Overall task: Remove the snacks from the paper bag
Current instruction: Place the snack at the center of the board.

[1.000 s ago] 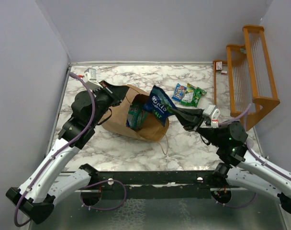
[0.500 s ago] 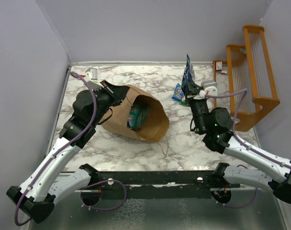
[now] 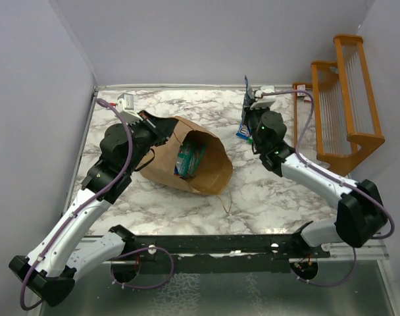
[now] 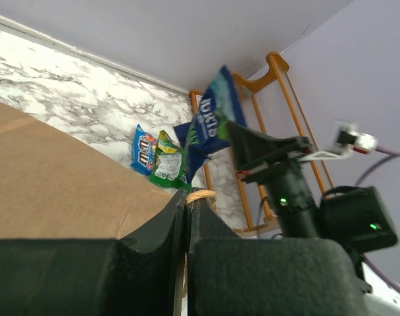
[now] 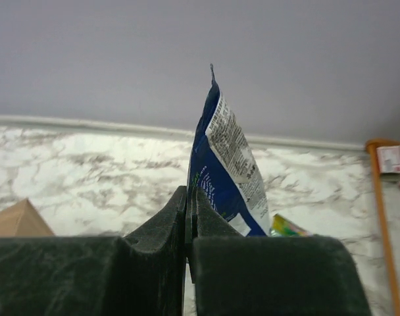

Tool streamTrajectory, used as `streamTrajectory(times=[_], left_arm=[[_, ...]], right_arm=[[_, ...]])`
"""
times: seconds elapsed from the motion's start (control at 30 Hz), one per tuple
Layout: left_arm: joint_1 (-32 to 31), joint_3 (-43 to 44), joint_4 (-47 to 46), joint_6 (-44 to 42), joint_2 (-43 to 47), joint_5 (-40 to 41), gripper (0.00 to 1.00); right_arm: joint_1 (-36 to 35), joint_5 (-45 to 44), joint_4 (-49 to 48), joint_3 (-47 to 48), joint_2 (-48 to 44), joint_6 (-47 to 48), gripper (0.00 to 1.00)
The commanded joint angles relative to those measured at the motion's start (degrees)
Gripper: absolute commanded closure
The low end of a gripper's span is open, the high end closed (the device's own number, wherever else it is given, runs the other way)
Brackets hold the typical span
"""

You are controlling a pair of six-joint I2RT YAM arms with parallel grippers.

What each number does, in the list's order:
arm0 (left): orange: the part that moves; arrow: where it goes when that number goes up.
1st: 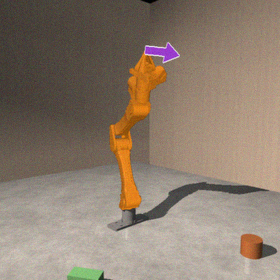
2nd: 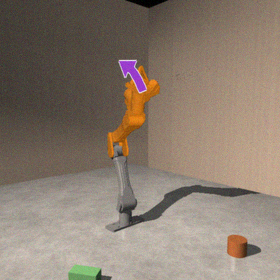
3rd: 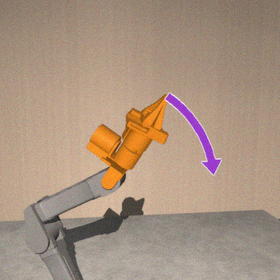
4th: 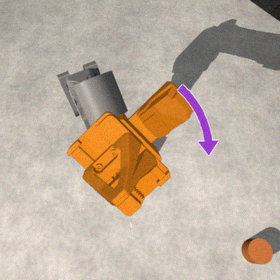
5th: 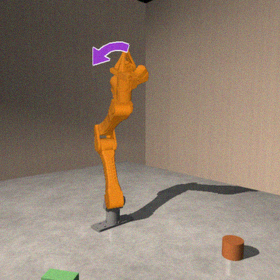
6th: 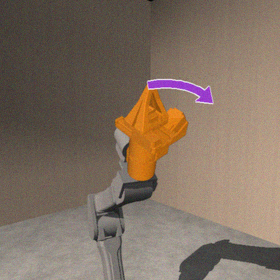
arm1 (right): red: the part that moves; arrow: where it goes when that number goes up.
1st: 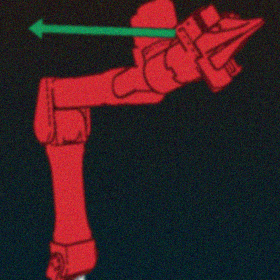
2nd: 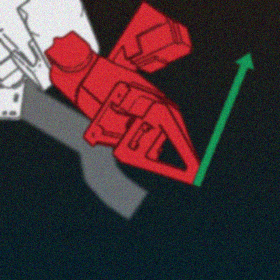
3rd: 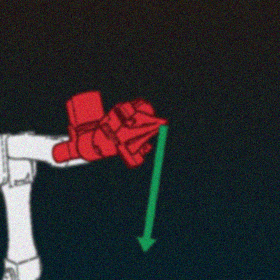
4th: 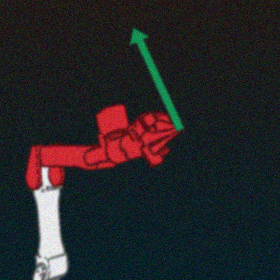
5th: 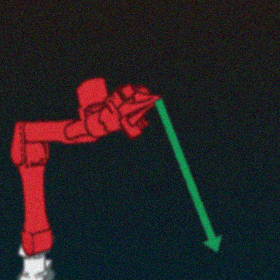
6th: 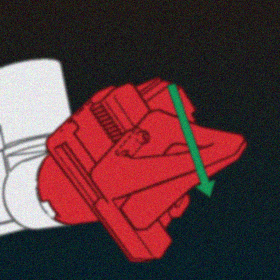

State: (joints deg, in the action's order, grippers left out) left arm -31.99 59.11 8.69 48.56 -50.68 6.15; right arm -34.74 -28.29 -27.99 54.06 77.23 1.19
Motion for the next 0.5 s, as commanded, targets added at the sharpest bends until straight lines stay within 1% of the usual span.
streamTrajectory(times=[0.0, 0.1, 0.2, 0.3, 0.37, 0.47], left_arm=[[0.20, 0.44, -1.15, 0.95, 0.54, 1.13, 1.00], [0.26, 0.35, -1.47, 1.47, 0.17, 0.73, 1.00], [0.26, 0.01, -1.70, 1.99, -0.27, 0.35, 1.00], [0.25, -0.05, -1.77, 2.24, -0.68, -0.06, 1.00], [0.26, -0.19, -1.97, 2.45, -0.85, -0.45, 1.00], [0.25, -0.29, -1.96, 2.64, -0.95, -1.02, 1.00]], right_arm=[[1.11, 13.26, 2.28, 3.99, 7.80, -11.03, 0.99], [1.25, 17.32, 5.44, 8.97, 13.16, -14.84, 0.99], [1.93, 20.19, 5.46, 11.88, 17.15, -18.80, 0.99], [5.11, 25.93, 4.51, 13.12, 20.92, -24.16, 0.99], [7.58, 30.47, 2.87, 13.71, 24.31, -25.08, 0.99], [10.24, 30.05, 4.12, 14.34, 28.74, -24.86, 0.99]])
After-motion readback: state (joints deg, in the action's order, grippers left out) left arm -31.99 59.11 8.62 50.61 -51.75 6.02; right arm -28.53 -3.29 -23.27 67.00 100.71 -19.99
